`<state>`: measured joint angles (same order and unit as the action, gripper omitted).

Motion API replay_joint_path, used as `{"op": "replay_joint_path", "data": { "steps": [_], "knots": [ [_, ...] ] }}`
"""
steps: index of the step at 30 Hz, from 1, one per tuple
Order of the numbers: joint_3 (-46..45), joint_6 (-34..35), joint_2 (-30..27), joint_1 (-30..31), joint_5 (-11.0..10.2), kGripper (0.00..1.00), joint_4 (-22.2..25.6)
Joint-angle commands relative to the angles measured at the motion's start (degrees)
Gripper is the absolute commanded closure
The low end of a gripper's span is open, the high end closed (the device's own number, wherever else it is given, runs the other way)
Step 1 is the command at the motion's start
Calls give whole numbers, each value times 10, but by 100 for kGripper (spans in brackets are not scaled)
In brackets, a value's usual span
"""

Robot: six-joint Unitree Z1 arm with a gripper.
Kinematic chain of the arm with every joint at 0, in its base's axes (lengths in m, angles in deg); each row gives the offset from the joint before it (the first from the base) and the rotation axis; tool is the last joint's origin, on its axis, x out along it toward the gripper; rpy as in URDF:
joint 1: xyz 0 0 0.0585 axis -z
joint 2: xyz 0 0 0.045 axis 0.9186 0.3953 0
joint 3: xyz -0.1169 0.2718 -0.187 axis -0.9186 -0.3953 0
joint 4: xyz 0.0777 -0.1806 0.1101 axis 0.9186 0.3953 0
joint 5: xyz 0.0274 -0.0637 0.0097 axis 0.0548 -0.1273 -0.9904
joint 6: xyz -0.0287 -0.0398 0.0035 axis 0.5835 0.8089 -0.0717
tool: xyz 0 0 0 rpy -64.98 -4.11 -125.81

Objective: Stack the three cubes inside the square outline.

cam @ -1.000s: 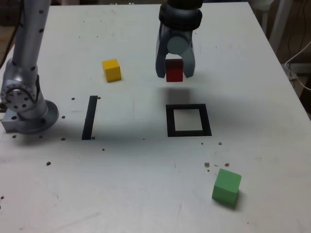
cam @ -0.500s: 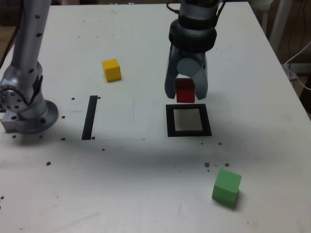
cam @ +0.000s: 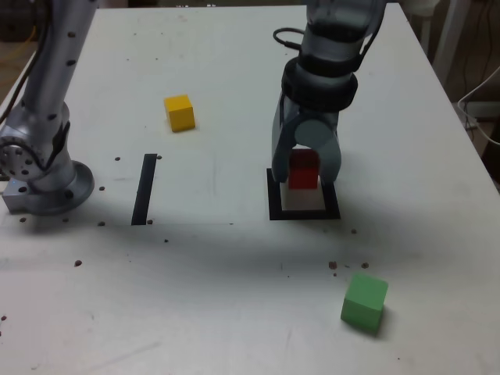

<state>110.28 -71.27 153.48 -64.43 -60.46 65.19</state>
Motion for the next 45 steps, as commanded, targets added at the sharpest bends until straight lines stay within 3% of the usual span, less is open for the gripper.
{"op": "replay_joint_path", "data": {
  "steps": [1,12,22,33,37,45],
  "knots": [
    [5,10,4,6,4,62,-1],
    [10,24,11,13,7,60,10],
    [-4,24,13,13,16,38,4],
    [-10,17,13,6,19,6,0],
    [-8,16,7,5,15,1,0],
    [-12,16,-19,5,10,1,9]
  ]
}}
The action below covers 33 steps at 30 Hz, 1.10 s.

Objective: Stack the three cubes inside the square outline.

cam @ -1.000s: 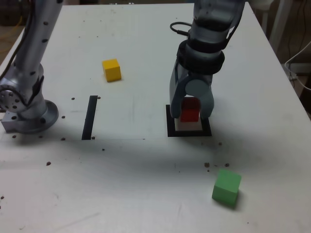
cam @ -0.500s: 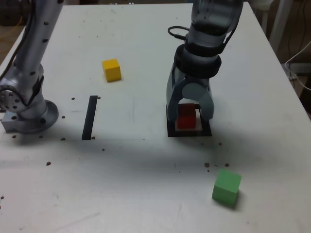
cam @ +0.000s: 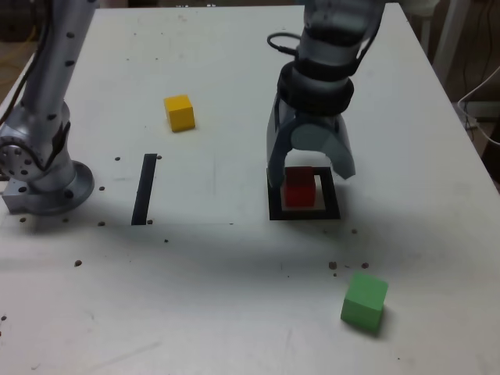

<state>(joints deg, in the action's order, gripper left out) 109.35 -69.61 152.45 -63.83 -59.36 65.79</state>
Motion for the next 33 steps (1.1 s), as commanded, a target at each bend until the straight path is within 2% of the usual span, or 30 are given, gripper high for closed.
{"op": "replay_joint_path", "data": {
  "steps": [1,8,13,22,28,33],
  "knots": [
    [-3,-1,-13,-1,-2,1,3],
    [-14,0,-38,-9,-4,1,6],
    [-33,-8,-70,-43,-9,1,14],
    [-63,-83,-146,-189,-24,0,42],
    [-76,-128,-169,-278,-49,0,52],
    [-100,-154,-176,-338,-63,0,41]
  ]
}}
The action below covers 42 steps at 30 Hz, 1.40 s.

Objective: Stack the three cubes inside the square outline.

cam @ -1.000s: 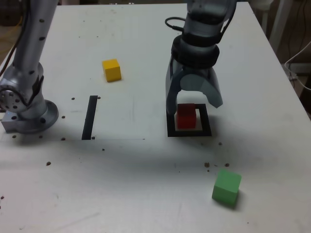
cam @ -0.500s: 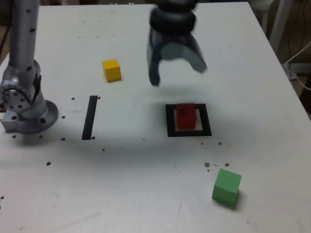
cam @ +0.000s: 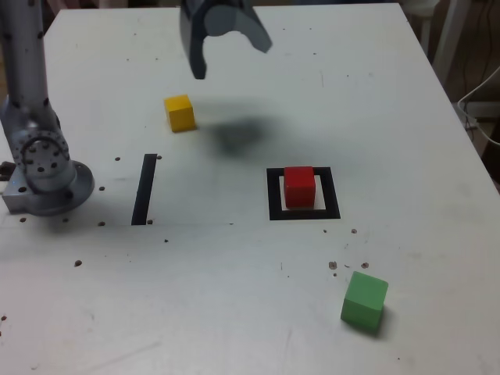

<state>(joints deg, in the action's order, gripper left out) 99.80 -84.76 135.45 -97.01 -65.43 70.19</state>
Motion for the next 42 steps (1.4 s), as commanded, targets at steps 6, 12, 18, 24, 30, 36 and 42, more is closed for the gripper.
{"op": "replay_joint_path", "data": {
  "steps": [6,12,18,24,30,36,42],
  "knots": [
    [-59,-15,-29,-53,-15,0,-16],
    [-109,-11,-46,-61,-13,1,-24],
    [-158,-8,-51,-63,3,1,-61],
    [-188,-8,-29,-68,0,1,-116],
    [-195,-8,-1,-87,-19,4,-144],
    [-193,-8,9,-100,-31,5,-144],
    [-193,-9,12,-98,-22,8,-140]
  ]
}}
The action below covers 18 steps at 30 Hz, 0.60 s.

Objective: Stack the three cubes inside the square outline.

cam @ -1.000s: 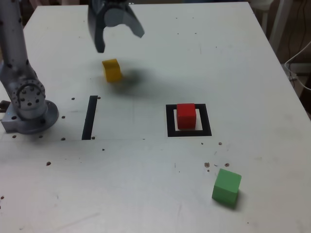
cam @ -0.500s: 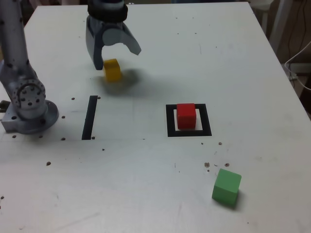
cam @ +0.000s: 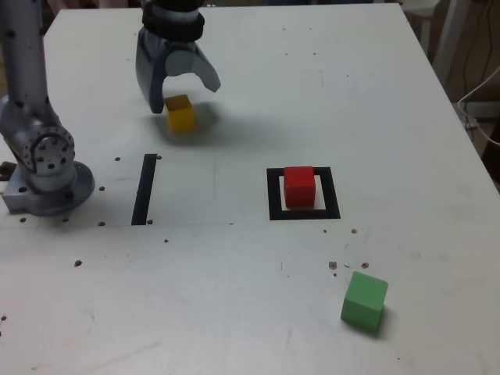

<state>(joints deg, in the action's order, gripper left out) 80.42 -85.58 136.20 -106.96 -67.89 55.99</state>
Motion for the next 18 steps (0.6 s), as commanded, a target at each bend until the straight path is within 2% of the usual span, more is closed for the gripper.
{"op": "replay_joint_path", "data": {
  "steps": [1,10,18],
  "knots": [
    [1,-1,5,2,4,8,2],
    [-4,-6,14,3,23,11,-11],
    [-4,-9,19,3,38,19,-15]
  ]
}}
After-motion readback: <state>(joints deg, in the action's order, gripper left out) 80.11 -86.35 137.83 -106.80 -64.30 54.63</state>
